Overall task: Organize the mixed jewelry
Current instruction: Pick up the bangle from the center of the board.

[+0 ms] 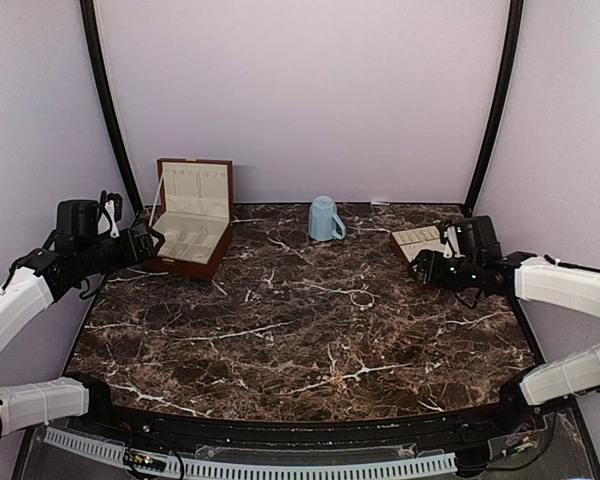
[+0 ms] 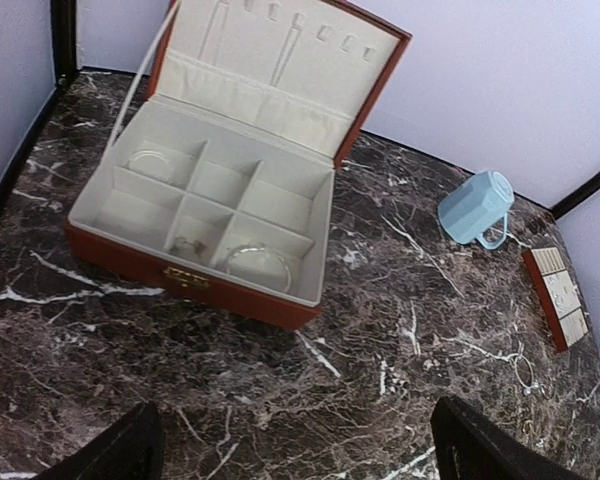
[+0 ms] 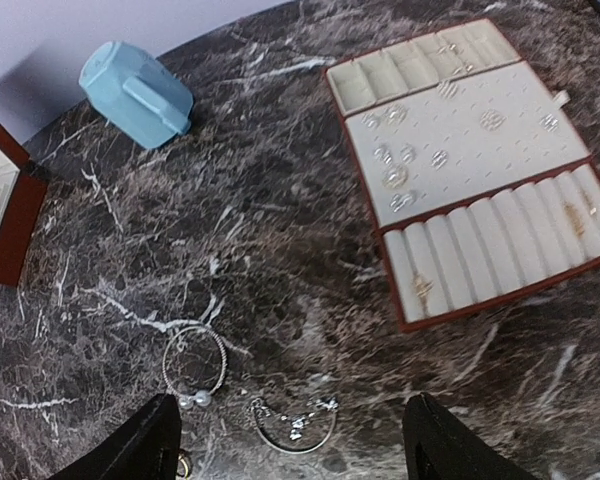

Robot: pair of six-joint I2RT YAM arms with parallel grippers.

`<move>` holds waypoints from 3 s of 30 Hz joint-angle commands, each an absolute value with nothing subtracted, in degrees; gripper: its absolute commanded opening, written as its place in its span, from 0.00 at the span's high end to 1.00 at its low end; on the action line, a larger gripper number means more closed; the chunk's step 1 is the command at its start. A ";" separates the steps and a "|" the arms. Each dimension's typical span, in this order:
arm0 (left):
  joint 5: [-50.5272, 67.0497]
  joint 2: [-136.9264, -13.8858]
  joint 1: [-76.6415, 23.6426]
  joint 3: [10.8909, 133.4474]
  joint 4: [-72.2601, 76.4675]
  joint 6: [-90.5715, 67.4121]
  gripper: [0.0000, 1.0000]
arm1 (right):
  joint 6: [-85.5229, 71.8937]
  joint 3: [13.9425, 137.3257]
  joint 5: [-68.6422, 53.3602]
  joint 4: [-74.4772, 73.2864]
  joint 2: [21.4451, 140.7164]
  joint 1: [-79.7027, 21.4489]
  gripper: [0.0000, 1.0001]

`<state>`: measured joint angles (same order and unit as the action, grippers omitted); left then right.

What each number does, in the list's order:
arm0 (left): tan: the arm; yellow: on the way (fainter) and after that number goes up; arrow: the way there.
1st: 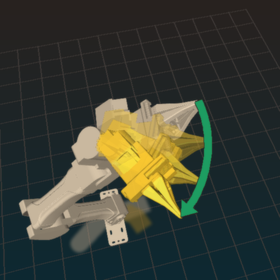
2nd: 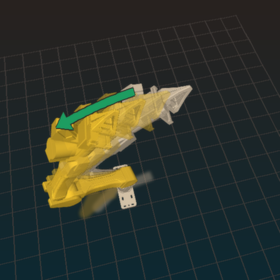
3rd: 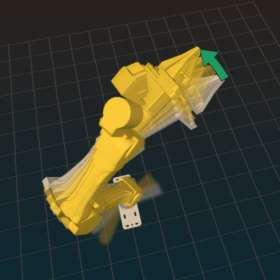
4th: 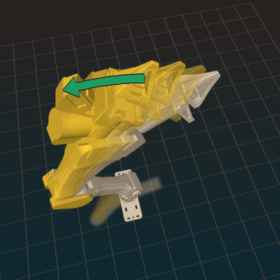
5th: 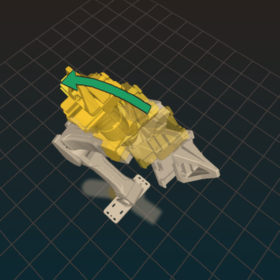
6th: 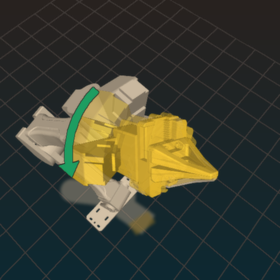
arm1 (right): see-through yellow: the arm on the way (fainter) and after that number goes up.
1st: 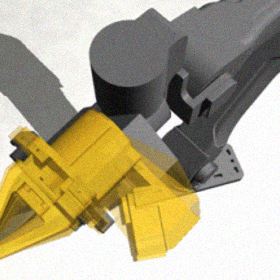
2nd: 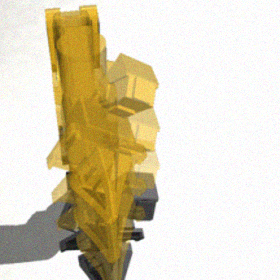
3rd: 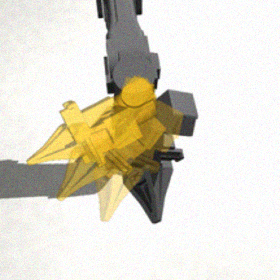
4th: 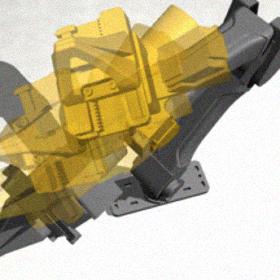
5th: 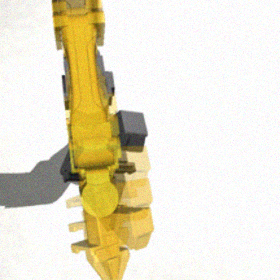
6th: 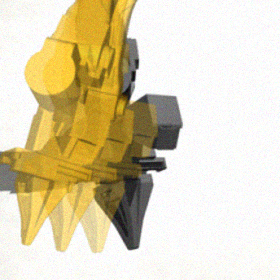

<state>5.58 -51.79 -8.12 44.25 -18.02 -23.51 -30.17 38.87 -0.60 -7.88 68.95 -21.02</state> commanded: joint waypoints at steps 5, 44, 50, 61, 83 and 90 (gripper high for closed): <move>5.71 -54.48 -16.98 44.05 -9.98 -31.01 0.05 | -33.82 44.78 2.80 -9.12 79.28 -30.90 0.32; 1.51 -57.15 -24.59 44.48 -7.91 -36.64 0.06 | -22.36 68.93 10.28 -26.65 108.23 -39.52 0.81; 1.06 -57.13 -24.78 44.86 -8.14 -36.54 0.06 | -25.79 69.93 12.42 -28.10 109.76 -39.77 0.82; 0.69 -57.35 -24.87 44.80 -8.26 -36.52 0.06 | -30.37 70.14 11.76 -28.26 111.56 -39.95 0.88; 3.08 -62.43 -30.42 42.43 0.56 -42.59 0.06 | -33.68 75.87 0.18 -17.48 113.82 -47.94 1.00; 4.08 -76.94 -39.92 46.73 6.45 -48.03 0.10 | -34.42 77.52 -1.66 -14.88 114.39 -50.27 1.00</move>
<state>2.85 -70.65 -36.14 43.97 2.28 -43.99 -33.36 75.68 -0.23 -18.24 113.82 -49.17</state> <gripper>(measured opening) 0.915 0.005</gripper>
